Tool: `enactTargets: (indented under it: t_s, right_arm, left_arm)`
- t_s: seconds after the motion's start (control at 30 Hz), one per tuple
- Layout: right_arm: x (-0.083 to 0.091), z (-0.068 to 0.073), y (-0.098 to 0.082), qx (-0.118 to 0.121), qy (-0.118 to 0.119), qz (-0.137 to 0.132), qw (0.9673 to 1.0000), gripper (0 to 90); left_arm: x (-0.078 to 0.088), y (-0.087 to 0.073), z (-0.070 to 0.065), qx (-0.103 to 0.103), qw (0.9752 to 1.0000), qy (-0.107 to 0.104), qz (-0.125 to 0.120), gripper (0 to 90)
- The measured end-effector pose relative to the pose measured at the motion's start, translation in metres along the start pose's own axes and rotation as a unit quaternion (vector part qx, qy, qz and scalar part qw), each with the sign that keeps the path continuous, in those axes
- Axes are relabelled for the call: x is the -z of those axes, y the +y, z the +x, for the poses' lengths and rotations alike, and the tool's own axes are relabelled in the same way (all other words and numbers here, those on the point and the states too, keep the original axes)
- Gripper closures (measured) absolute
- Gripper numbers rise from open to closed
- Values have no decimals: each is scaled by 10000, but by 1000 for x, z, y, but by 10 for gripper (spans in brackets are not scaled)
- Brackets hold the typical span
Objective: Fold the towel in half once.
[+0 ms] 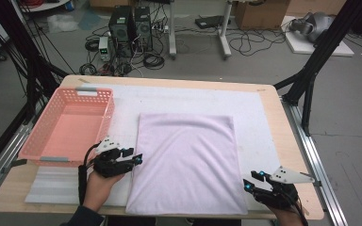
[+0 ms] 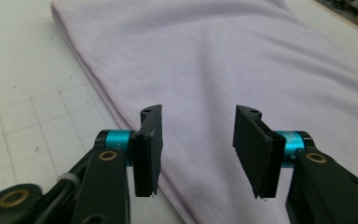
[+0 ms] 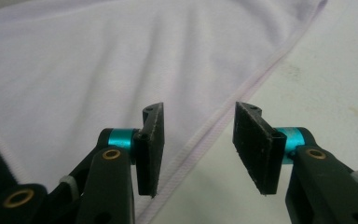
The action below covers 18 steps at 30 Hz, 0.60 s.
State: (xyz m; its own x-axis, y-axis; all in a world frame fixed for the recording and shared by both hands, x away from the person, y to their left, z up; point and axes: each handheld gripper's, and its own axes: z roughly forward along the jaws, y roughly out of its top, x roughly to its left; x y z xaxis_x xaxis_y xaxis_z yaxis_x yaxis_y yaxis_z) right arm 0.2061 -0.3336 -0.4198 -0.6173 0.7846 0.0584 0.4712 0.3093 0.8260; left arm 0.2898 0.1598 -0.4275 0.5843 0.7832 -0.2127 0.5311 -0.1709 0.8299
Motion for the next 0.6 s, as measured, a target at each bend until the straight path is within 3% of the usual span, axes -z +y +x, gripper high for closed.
enactTargets:
  t_s: [0.13,0.23,0.3,0.33,0.47,0.6]
  right_arm:
    - [-5,-12,2,-81,-35,22,10000,518]
    - [-9,-20,4,-94,-53,1,9999,518]
    - [-12,-24,6,-122,-51,9,9999,518]
    - [-13,-27,7,-107,-56,5,9999,518]
    - [-19,-34,10,-127,-20,43,9999,518]
    - [-23,-38,13,-123,12,38,9999,518]
  left_arm:
    - [-22,4,8,-180,9992,308,188,615]
    - [-31,8,9,-511,9966,584,281,622]
    - [-36,10,10,-768,9934,743,411,643]
    - [-39,11,10,-819,9931,737,408,663]
    - [-49,10,7,-1155,9878,839,623,794]
    - [-50,12,6,-1237,9860,899,660,875]
